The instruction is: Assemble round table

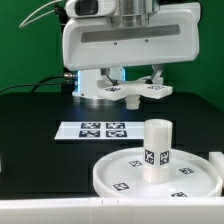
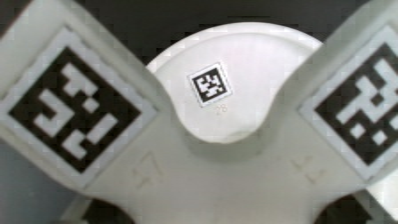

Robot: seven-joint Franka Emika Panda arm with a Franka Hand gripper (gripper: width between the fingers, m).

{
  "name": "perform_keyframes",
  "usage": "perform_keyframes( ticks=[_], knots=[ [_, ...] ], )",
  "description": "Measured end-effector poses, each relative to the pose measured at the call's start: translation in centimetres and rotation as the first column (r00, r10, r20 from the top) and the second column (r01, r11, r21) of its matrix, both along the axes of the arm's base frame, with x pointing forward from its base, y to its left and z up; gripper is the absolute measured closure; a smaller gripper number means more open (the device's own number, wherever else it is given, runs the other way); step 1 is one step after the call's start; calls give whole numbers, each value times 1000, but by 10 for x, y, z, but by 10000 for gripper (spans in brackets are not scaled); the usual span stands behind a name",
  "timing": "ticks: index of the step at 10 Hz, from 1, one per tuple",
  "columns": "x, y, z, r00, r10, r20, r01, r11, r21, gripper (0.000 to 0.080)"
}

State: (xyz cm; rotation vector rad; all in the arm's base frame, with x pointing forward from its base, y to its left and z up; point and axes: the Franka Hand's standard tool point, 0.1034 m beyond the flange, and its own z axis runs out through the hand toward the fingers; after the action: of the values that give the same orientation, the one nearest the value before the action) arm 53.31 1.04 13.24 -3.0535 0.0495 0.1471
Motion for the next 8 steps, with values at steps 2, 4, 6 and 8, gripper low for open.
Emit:
perform_keyframes(
  ticks=[2,4,6,8],
  knots=[
    [0,0,-1,1000,-1,-1,1,1000,0,347],
    [12,10,4,1000,-6,2,6,1000,1,347],
    [32,26,2,1000,9,18,-9,1000,0,347],
    [33,28,-3,1000,14,17,-14,1000,-2,347]
  ],
)
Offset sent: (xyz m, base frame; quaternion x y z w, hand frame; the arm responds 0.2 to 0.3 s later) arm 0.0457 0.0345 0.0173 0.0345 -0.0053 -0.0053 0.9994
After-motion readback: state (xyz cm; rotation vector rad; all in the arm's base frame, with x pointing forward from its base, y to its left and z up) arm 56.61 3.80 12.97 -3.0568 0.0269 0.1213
